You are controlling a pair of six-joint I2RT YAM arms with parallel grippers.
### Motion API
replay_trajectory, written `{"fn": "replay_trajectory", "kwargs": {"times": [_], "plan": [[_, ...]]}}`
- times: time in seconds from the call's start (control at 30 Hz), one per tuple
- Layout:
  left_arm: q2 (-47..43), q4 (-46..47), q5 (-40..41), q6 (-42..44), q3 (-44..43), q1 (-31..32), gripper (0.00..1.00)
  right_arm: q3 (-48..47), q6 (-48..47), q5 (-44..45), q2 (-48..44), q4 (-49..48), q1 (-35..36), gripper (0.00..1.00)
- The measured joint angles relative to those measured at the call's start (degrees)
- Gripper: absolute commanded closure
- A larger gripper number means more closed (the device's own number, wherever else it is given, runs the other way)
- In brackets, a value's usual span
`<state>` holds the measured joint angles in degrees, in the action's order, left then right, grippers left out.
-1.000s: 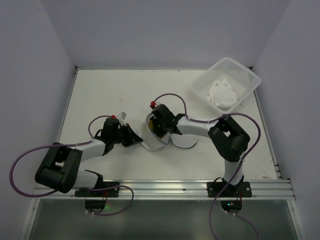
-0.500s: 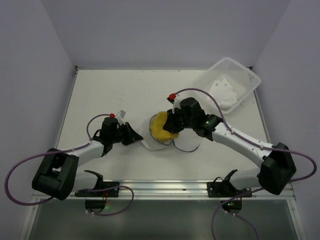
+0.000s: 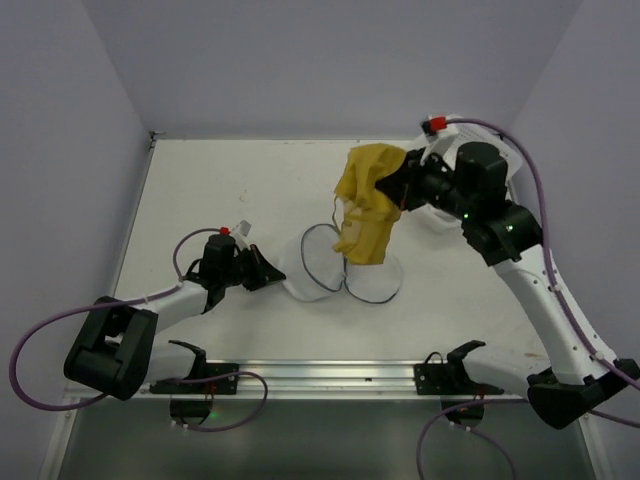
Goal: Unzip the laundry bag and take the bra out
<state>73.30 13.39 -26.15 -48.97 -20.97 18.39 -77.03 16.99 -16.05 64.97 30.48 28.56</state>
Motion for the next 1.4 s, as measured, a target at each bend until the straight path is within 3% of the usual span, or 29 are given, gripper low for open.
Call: {"fn": "replay_trajectory", "kwargs": {"times": [0.13, 0.3, 0.47, 0.67, 0.73, 0.77, 0.87, 0.97, 1.07, 1.3, 1.4], "plan": [[0.0, 0.0, 0.0, 0.0, 0.1, 0.0, 0.96, -9.2, -0.4, 5.0, 0.5, 0.8, -9.1, 1.00], [0.0, -0.2, 0.0, 0.0, 0.3, 0.0, 0.96, -15.2, 1.0, 8.4, 8.0, -0.9, -21.7, 1.00], [-0.4, -0.6, 0.1, -0.1, 0.4, 0.0, 0.97, -16.6, 4.7, 8.9, 24.0, -5.8, -30.2, 1.00], [-1.7, -0.7, 0.4, -1.0, 1.0, 0.0, 0.98, -20.2, 8.2, 11.7, 43.0, -7.0, -34.5, 1.00], [-1.8, -0.8, 0.4, -1.1, 1.0, 0.0, 0.98, -21.4, 9.4, 12.5, 47.1, -6.7, -35.4, 0.88], [-1.8, -0.7, 0.4, -1.1, 1.0, 0.0, 0.98, -22.4, 10.0, 12.7, 48.8, -6.0, -35.7, 0.67], [-1.9, -0.7, 0.4, -1.1, 1.0, 0.0, 0.98, -25.4, 11.0, 13.4, 50.7, -3.9, -36.2, 0.26], [-1.9, -0.7, 0.4, -1.1, 1.1, 0.0, 0.98, -26.9, 10.6, 14.1, 49.1, -3.3, -35.6, 0.11], [-1.9, -0.7, 0.6, -1.0, 1.2, 0.0, 0.99, -25.3, 10.2, 15.5, 44.0, -1.7, -33.9, 0.09], [-1.9, -0.6, 1.9, -1.2, 1.4, 0.0, 1.00, -0.3, 13.0, 14.8, 16.5, -2.2, -27.2, 0.10], [-2.2, -0.5, 2.9, -1.5, 2.6, 0.0, 1.00, 10.8, 15.5, 13.5, 9.3, -3.1, -23.6, 0.12]]}}
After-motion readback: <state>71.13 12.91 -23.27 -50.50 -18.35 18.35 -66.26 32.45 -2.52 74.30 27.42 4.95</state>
